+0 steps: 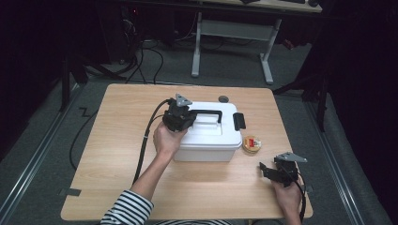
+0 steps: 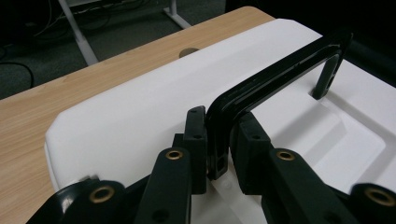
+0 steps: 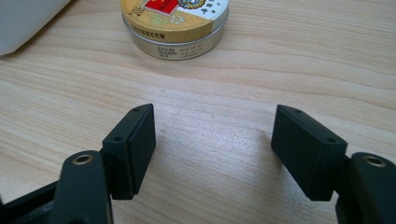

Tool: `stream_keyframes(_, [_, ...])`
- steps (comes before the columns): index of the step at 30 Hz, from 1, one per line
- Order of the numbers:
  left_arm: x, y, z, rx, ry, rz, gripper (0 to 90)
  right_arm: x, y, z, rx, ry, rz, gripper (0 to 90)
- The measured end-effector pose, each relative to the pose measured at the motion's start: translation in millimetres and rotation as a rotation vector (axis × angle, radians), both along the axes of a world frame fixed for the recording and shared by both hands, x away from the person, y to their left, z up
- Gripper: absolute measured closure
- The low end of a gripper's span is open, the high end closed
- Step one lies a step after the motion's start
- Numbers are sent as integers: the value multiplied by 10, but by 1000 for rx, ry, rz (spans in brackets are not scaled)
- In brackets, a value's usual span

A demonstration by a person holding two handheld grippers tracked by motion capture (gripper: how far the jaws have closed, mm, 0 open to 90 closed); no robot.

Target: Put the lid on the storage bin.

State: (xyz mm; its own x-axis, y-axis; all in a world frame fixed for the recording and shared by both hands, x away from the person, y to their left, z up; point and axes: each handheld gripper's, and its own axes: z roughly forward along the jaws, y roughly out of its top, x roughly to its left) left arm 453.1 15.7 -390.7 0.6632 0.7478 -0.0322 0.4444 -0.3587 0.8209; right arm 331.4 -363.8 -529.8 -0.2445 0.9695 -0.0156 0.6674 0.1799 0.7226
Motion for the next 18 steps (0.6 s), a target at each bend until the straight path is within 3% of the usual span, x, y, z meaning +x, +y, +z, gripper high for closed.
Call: stream_keyframes(18, [-32,42,50,-25,-17,-38,779,0,-1,0,0,0,1,310])
